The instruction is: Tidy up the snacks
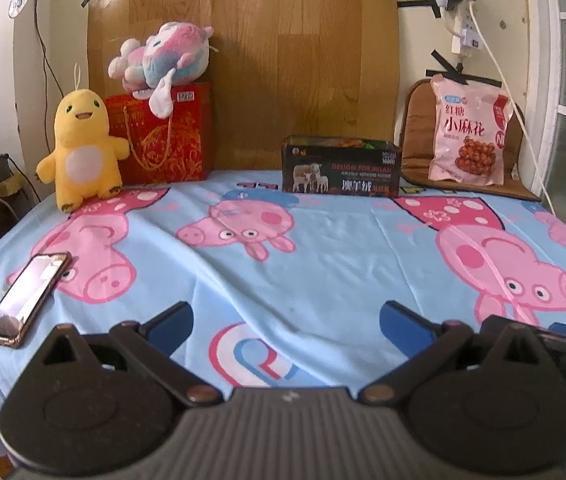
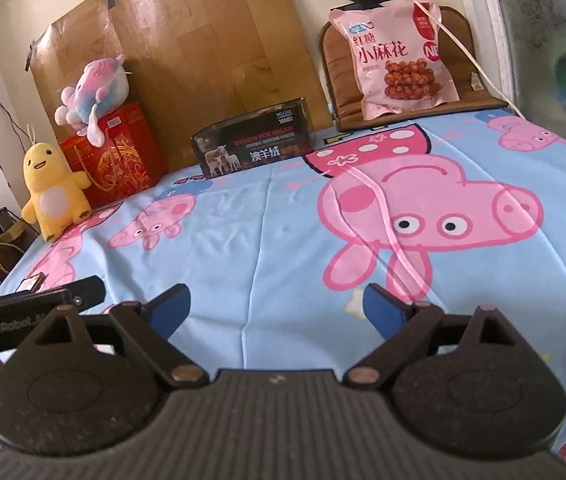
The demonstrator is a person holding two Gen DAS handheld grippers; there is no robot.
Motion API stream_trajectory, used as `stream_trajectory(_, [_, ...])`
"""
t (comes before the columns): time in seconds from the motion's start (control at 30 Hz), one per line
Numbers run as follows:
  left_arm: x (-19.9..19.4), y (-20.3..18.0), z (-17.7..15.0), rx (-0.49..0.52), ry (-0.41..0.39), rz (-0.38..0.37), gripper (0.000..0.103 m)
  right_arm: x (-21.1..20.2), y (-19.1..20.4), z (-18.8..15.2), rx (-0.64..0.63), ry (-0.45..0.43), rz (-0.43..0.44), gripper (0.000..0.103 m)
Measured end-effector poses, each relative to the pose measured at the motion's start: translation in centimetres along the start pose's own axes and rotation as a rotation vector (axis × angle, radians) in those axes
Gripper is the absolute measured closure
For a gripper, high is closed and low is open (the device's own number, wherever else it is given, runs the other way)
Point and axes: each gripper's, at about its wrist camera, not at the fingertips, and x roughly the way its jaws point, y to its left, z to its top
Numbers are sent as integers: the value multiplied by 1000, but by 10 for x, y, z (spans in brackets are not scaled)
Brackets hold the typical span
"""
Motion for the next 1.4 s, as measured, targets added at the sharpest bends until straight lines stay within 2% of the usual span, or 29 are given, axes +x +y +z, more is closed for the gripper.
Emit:
stream_trajectory(0.1, [-3,2,2,-1,-27,12,0,0,5,1,-10,-8,-4,8])
stream_trajectory(0.47, [2,4,-5,6,-3,54,0,4,13,-5,-31,13,2,8])
stream_trajectory(0.7, [5,1,-8,10,6,14,0,7,7,-6,-21,12,-17,8])
stream_trajectory(0.87, [6,6,-8,-7,15,17,0,10,7,-7,-15,33,-16,8])
stream_trajectory(1.07, [2,12,-6,-28,-5,27,0,6,12,-6,-39,11,-11,8])
stream_trajectory(1.4, [1,9,-7,-6,-20,19,0,8,9,-4,-32,9,-13,8])
